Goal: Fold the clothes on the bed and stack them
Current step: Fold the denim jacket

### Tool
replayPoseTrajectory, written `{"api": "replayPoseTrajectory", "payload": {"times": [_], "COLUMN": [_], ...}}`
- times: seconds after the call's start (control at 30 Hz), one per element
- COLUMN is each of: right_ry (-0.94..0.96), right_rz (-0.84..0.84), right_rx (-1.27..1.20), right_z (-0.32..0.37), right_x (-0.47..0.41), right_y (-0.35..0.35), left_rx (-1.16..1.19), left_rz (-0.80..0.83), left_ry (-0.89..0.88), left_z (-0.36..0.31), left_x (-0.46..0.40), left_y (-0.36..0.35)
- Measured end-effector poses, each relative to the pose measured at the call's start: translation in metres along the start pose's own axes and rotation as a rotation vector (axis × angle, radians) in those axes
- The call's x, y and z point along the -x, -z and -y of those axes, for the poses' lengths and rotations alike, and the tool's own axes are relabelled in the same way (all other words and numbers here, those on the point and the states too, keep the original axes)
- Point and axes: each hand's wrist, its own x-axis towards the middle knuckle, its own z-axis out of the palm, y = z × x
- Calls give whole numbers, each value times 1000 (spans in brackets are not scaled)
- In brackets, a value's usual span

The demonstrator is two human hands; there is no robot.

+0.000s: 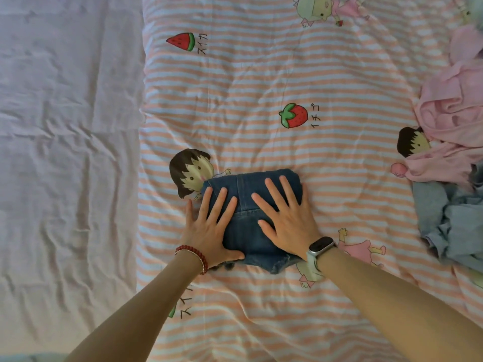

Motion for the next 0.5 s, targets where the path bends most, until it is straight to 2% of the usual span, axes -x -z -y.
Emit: {"api": "replayPoseTrajectory", "payload": {"times": [0.17,0.33,0.43,0.5], "right_ry": [-29,-46,-46,-71], "right_rz": [-28,-60,-48,-79], "right_rx": [-19,-36,-67,-145], "right_z": [-5,-6,-4,0], "right_x": [-15,-17,-13,-7], "right_y": [-38,-43,-33,-23], "left_rx": [-28,4,135,345], "left_rz": [-85,-105,-253,-403], "left_ry": [-38,-64,-67,15], "left_z": [8,10,7,-3], "left_x": [-19,-22,-15,-12], "left_y": [-22,-21,-12,-6]}}
